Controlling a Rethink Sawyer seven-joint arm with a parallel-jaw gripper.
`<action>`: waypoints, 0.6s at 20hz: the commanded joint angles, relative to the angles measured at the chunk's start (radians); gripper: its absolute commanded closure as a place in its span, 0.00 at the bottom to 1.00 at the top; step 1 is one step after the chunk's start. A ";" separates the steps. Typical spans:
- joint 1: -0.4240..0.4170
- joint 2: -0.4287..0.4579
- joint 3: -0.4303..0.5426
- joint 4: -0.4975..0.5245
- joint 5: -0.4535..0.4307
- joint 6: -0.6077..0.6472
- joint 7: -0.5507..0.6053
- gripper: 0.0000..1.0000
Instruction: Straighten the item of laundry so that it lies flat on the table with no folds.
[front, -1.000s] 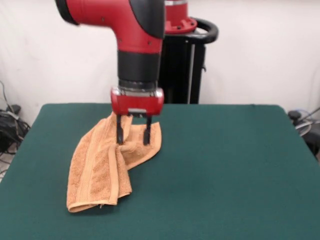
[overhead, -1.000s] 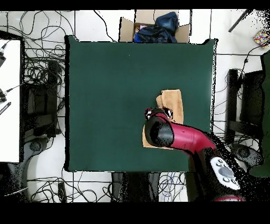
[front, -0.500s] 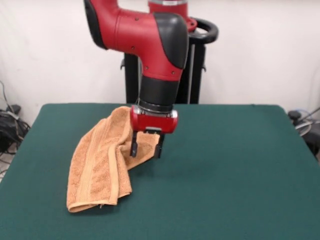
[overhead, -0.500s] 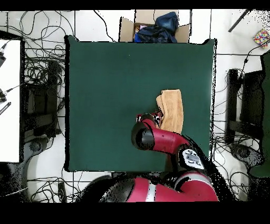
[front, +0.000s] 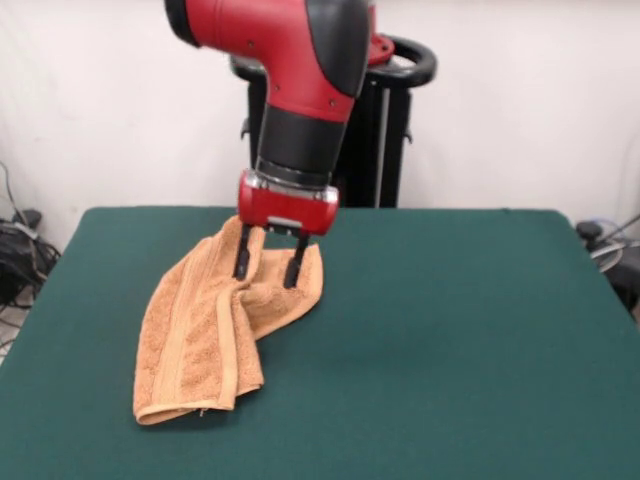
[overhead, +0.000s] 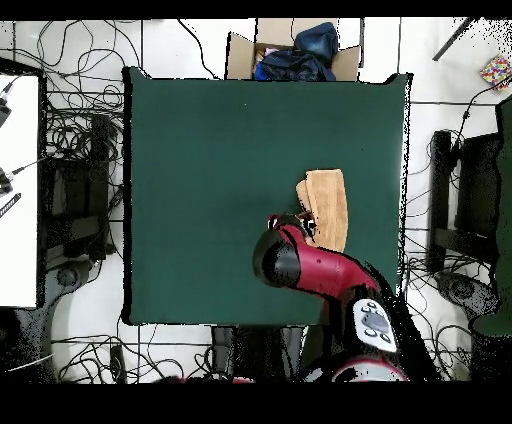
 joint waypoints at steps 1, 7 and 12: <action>-0.039 -0.004 0.040 0.015 0.057 0.056 0.228 0.00; -0.116 0.190 0.087 -0.050 0.003 -0.077 0.203 0.00; -0.136 0.286 0.103 -0.101 -0.006 -0.123 0.187 0.00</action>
